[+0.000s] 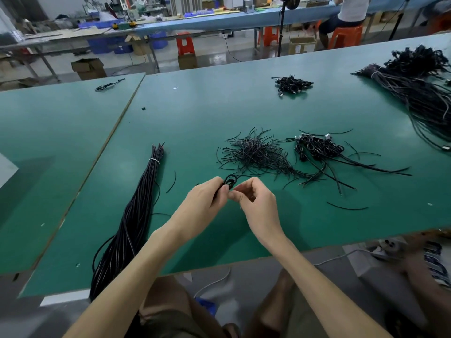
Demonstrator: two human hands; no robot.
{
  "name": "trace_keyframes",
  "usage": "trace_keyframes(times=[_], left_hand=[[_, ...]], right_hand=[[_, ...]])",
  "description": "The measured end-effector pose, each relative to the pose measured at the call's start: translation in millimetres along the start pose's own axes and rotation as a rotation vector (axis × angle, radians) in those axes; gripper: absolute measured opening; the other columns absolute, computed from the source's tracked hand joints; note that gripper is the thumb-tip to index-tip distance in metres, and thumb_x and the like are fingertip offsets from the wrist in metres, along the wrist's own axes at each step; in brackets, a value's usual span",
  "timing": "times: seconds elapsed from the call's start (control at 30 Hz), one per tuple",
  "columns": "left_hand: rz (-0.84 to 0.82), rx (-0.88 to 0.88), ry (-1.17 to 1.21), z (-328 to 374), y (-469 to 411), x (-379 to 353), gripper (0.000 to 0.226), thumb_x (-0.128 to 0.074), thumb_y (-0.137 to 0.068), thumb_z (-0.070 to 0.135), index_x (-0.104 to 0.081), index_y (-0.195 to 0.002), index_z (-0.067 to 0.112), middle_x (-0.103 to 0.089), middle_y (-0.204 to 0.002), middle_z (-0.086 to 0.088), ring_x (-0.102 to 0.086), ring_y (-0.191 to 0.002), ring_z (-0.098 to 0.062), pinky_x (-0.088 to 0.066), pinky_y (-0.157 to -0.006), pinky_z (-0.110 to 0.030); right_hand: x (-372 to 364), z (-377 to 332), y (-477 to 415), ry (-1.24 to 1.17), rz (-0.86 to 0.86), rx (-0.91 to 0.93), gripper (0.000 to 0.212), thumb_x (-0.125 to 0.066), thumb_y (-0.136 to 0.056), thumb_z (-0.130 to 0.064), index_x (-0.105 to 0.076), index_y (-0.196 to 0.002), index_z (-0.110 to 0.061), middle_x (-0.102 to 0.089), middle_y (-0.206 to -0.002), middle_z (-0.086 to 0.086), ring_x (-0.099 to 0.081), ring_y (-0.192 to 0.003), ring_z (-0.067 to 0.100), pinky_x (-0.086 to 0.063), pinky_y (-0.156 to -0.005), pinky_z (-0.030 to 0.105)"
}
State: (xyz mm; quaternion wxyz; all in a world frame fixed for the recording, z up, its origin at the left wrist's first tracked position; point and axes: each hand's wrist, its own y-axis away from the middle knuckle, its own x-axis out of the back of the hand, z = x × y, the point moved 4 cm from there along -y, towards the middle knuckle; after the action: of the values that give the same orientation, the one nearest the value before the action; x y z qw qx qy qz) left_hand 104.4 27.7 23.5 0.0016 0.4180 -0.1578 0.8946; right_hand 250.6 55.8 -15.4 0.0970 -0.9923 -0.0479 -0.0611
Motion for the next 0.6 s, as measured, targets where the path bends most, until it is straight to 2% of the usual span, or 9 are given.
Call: trace_keyframes(times=[0.1, 0.2, 0.3, 0.37, 0.43, 0.5, 0.57, 0.6], left_hand=[[0.003, 0.111, 0.215, -6, -1, -2, 0.035, -0.043, -0.109, 0.024, -0.040, -0.078, 0.007, -0.044, -0.061, 0.002, -0.037, -0.056, -0.013, -0.036, -0.056, -0.033], [-0.038, 0.189, 0.439, -8, -4, -4, 0.035, -0.041, -0.111, 0.021, -0.050, -0.085, -0.001, -0.058, -0.063, 0.003, -0.055, -0.058, -0.020, -0.046, -0.064, -0.029], [-0.093, 0.195, 0.639, -8, -3, -2, 0.032, -0.044, -0.109, 0.019, -0.052, -0.091, -0.007, -0.061, -0.069, -0.003, -0.062, -0.058, -0.025, -0.051, -0.064, -0.028], [-0.139, 0.167, 0.658, -6, -1, -1, 0.031, -0.052, -0.105, 0.020, -0.051, -0.092, -0.009, -0.065, -0.069, -0.011, -0.065, -0.057, -0.025, -0.049, -0.061, -0.029], [-0.165, 0.144, 0.649, -2, -1, 1, 0.028, -0.062, -0.099, 0.020, -0.056, -0.095, -0.007, -0.070, -0.072, -0.011, -0.068, -0.059, -0.026, -0.047, -0.055, -0.025], [-0.161, 0.129, 0.659, 2, -2, 2, 0.020, -0.068, -0.095, 0.020, -0.063, -0.097, 0.001, -0.074, -0.081, -0.009, -0.074, -0.067, -0.031, -0.051, -0.054, -0.024], [-0.136, 0.124, 0.633, 3, -3, 2, 0.019, -0.067, -0.096, 0.025, -0.067, -0.098, 0.006, -0.077, -0.085, -0.010, -0.077, -0.079, -0.033, -0.058, -0.064, -0.037], [-0.115, 0.126, 0.609, 2, -4, 3, 0.020, -0.067, -0.096, 0.026, -0.069, -0.097, 0.007, -0.078, -0.086, -0.010, -0.078, -0.083, -0.031, -0.060, -0.074, -0.045]], right_hand=[[-1, 0, 1, -0.021, -0.030, 0.014, 0.023, -0.075, -0.092, -0.039, -0.064, -0.087, -0.019, -0.067, -0.076, -0.007, -0.056, -0.066, 0.005, -0.045, -0.064, 0.017], [2, 2, 1, -0.035, -0.009, 0.020, 0.023, -0.063, -0.100, -0.039, -0.065, -0.090, -0.019, -0.067, -0.074, -0.010, -0.057, -0.063, 0.007, -0.046, -0.064, 0.020], [2, 4, -1, -0.069, 0.026, -0.002, 0.030, -0.049, -0.108, -0.036, -0.068, -0.095, -0.018, -0.068, -0.074, -0.009, -0.058, -0.061, 0.008, -0.045, -0.060, 0.020], [1, 4, -2, -0.086, 0.019, -0.013, 0.034, -0.045, -0.109, -0.038, -0.069, -0.097, -0.018, -0.068, -0.075, -0.009, -0.059, -0.062, 0.008, -0.046, -0.060, 0.020], [0, 4, -1, -0.103, -0.001, -0.022, 0.035, -0.044, -0.108, -0.042, -0.068, -0.096, -0.019, -0.068, -0.074, -0.009, -0.059, -0.062, 0.008, -0.048, -0.060, 0.022], [1, 3, -1, -0.100, -0.001, -0.021, 0.035, -0.045, -0.108, -0.042, -0.068, -0.094, -0.020, -0.067, -0.072, -0.010, -0.059, -0.061, 0.007, -0.048, -0.060, 0.021], [2, 4, -2, -0.075, 0.008, -0.020, 0.035, -0.045, -0.108, -0.041, -0.069, -0.094, -0.019, -0.069, -0.073, -0.007, -0.063, -0.065, 0.008, -0.051, -0.061, 0.023], [2, 4, -2, -0.063, 0.008, -0.024, 0.035, -0.045, -0.108, -0.040, -0.069, -0.095, -0.019, -0.071, -0.077, -0.004, -0.067, -0.070, 0.012, -0.056, -0.065, 0.028]])
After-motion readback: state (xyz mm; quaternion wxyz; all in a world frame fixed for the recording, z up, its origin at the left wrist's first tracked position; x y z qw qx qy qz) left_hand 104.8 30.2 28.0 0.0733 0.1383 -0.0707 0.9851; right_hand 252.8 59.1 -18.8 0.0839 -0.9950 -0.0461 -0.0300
